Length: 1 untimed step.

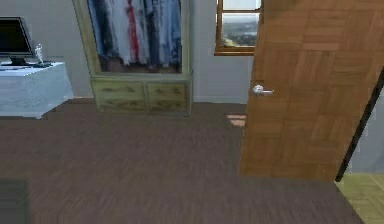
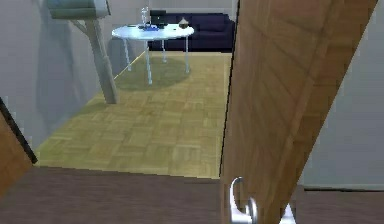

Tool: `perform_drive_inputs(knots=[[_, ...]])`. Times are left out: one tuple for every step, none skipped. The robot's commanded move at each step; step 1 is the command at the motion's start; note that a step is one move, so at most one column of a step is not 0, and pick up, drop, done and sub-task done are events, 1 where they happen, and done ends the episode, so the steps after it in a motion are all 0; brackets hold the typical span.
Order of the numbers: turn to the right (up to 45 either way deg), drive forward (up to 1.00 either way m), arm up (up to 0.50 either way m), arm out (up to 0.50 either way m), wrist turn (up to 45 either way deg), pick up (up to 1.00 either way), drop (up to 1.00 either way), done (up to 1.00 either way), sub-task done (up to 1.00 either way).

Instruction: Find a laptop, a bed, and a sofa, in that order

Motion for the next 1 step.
perform_drive_inputs(knots=[[0.0,0.25,0.0,0.0,0.0,0.0,0.0,0.0,0.0]])
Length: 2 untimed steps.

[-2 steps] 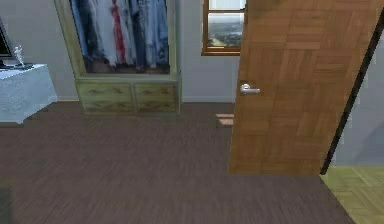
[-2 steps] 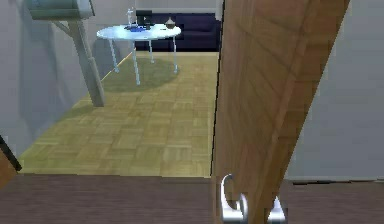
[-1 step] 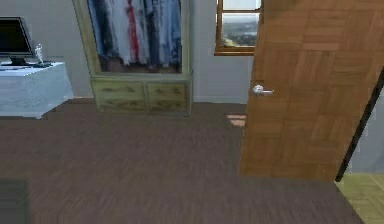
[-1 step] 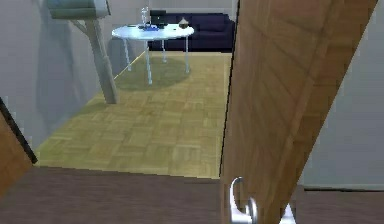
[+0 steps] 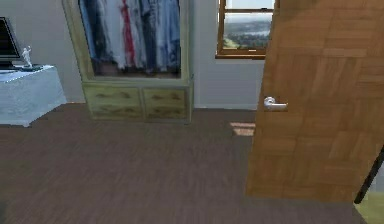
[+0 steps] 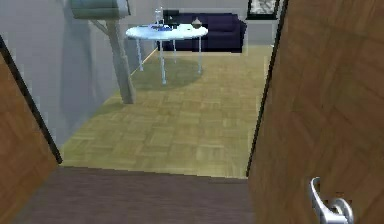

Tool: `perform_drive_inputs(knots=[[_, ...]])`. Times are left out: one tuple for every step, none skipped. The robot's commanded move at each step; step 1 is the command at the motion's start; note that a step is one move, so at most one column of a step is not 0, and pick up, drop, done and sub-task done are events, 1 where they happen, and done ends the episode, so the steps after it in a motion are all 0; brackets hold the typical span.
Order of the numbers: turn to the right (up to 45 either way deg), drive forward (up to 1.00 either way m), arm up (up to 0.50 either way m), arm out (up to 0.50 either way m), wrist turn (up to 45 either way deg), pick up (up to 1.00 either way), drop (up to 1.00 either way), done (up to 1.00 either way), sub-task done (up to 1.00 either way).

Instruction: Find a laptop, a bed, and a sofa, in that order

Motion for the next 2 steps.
perform_drive_inputs(knots=[[45.0,0.0,0.0,0.0,0.0,0.0,0.0,0.0,0.0],[42.0,0.0,0.0,0.0,0.0,0.0,0.0,0.0,0.0]])
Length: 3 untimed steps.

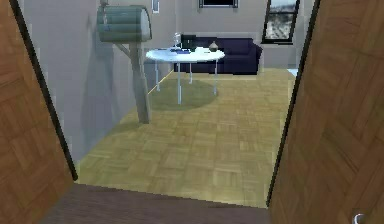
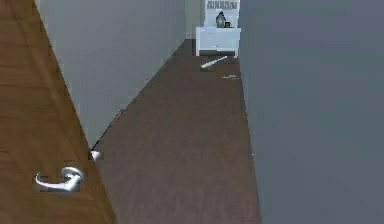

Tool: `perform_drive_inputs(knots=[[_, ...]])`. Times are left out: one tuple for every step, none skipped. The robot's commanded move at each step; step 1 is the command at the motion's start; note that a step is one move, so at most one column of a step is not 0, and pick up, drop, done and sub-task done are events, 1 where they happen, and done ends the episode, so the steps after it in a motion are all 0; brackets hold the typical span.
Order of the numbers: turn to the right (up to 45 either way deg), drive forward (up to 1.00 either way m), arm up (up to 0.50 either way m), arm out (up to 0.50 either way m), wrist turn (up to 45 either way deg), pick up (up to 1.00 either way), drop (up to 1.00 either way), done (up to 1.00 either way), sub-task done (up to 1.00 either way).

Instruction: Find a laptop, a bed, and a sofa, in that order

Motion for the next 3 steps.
perform_drive_inputs(knots=[[0.0,1.0,0.0,0.0,0.0,0.0,0.0,0.0,0.0],[3.0,0.0,0.0,0.0,0.0,0.0,0.0,0.0,0.0],[0.0,0.65,0.0,0.0,0.0,0.0,0.0,0.0,0.0]])
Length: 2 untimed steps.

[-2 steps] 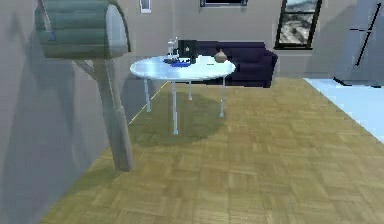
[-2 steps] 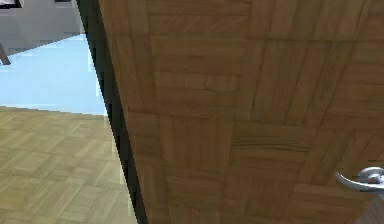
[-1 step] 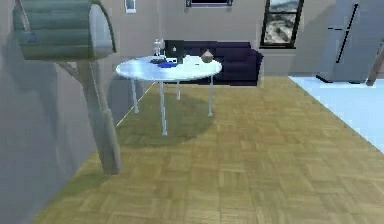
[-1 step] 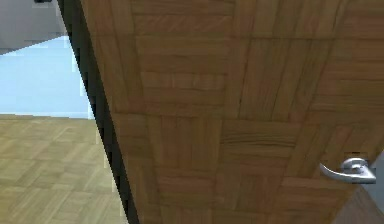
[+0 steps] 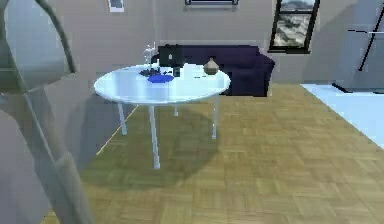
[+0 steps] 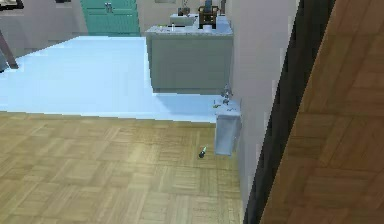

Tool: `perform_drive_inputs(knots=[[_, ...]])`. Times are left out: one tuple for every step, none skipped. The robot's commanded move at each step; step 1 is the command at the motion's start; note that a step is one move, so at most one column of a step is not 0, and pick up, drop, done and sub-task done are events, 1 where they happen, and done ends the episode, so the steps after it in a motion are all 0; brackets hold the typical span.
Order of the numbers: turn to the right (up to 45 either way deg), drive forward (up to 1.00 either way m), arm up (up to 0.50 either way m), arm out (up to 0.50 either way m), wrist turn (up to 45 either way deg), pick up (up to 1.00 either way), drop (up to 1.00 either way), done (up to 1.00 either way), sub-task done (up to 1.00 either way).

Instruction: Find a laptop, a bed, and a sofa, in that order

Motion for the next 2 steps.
perform_drive_inputs(knots=[[27.0,0.0,0.0,0.0,0.0,0.0,0.0,0.0,0.0],[0.0,1.0,0.0,0.0,0.0,0.0,0.0,0.0,0.0]])
